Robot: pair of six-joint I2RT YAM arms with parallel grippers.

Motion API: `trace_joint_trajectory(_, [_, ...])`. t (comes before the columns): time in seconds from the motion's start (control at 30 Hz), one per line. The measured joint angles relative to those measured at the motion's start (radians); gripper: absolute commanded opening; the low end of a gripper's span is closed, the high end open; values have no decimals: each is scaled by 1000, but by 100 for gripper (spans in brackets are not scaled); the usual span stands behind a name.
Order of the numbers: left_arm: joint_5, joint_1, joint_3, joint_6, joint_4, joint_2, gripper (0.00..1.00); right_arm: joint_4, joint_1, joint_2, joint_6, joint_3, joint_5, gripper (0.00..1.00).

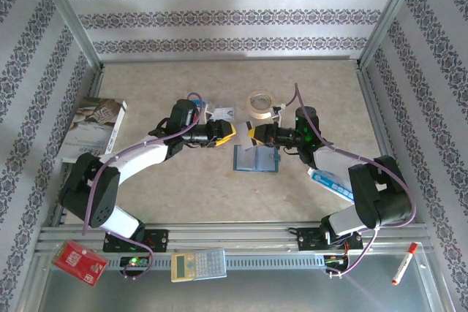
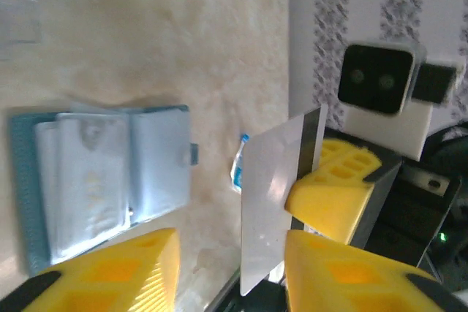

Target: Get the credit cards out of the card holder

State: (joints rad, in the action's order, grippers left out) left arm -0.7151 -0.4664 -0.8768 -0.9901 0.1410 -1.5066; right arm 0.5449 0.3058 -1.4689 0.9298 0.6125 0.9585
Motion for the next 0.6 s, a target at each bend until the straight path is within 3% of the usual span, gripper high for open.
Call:
trace_joint_trajectory(0.13, [42,10,-27,45,-57,24,63,-19,-1,0,-13,9,-9,0])
trace_joint_trajectory(0.3, [48,7,2,-23,59,27,65,45,0,-7,94,41,-33,0])
trace_joint_trajectory(0.6, [76,-33,32,-164,243,0,51,190,12,-22,319,50,-84,0])
